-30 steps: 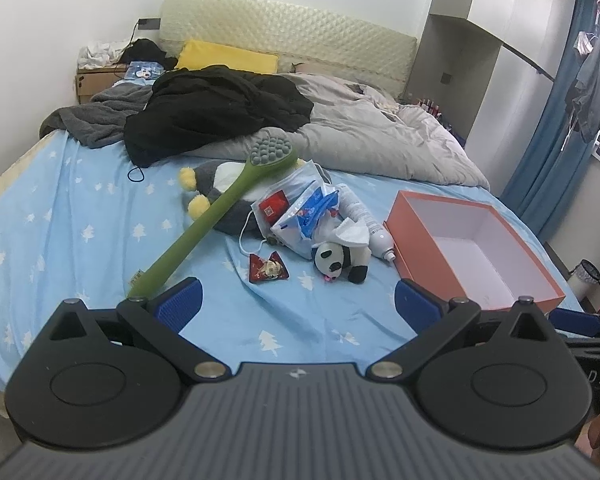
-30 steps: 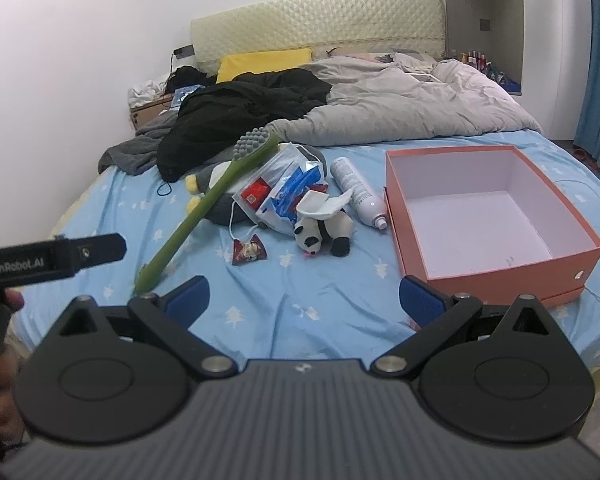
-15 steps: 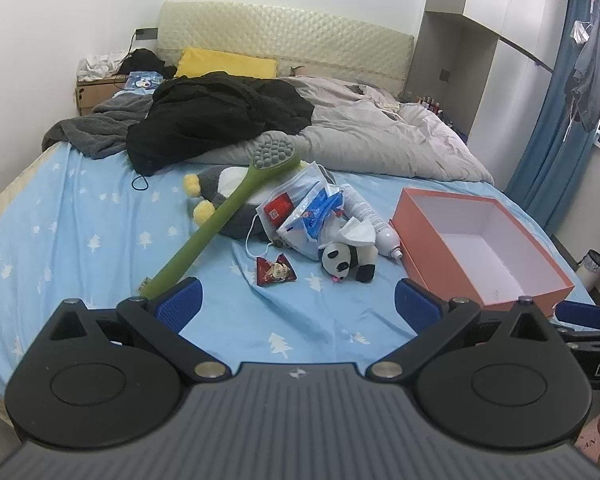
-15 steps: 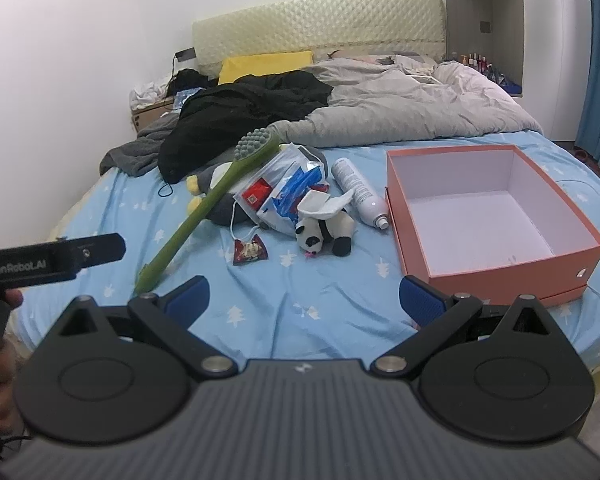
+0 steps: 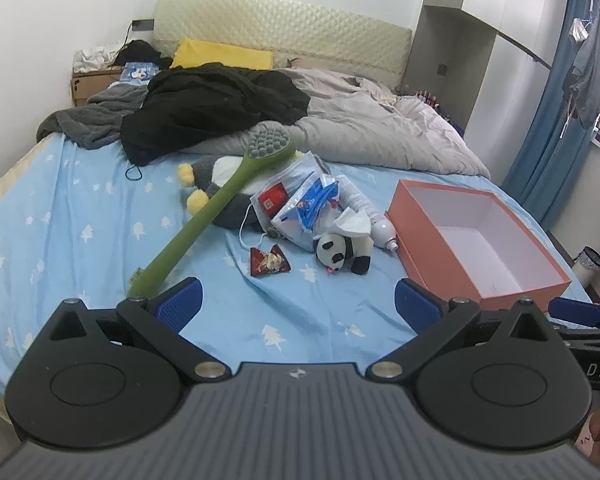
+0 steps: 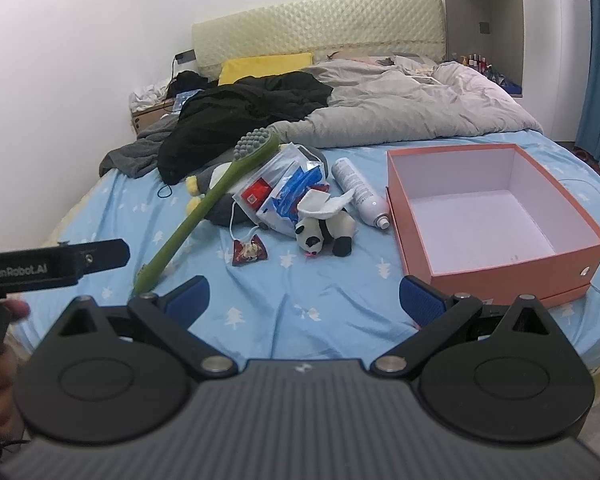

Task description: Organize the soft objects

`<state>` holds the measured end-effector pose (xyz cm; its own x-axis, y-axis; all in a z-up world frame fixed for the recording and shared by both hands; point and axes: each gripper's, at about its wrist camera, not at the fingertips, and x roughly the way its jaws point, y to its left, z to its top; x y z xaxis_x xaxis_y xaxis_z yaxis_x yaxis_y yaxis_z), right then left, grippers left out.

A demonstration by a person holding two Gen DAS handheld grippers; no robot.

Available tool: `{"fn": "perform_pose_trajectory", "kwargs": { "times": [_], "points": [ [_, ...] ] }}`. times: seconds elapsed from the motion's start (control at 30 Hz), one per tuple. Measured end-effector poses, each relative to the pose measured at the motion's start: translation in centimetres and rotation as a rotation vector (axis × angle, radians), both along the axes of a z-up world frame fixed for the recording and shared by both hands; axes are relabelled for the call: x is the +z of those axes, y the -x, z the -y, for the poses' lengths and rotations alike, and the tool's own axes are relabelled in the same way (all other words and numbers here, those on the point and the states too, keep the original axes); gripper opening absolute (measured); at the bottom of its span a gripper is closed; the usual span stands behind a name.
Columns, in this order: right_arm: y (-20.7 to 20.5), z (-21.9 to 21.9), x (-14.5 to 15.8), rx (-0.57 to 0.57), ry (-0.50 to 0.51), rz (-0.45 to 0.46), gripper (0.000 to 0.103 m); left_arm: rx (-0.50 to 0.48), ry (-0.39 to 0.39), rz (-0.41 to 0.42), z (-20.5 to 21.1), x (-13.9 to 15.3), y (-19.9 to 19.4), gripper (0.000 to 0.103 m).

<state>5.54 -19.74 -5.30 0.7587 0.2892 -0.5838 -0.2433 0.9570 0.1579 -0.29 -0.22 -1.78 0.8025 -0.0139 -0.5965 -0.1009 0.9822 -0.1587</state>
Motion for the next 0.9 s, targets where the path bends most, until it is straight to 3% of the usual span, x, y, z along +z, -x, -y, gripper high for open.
{"fn": "perform_pose_trajectory", "kwargs": {
  "times": [0.47, 0.57, 0.9],
  "points": [
    [-1.3, -0.1, -1.4, 0.017, 0.001, -0.038, 0.103, 0.007, 0.058, -0.041, -0.9, -2.3, -1.5, 0.103],
    [-2.5, -0.4, -2.5, 0.039, 0.006, -0.047, 0.103, -0.005, 0.078, -0.077, -1.0, -3.7, -2.6, 0.103],
    [-6.6, -1.6, -5.0, 0.065, 0.016, -0.066, 0.103, -0.018, 0.068, -0.082, -2.0, -6.9, -7.6, 0.103]
  ]
}}
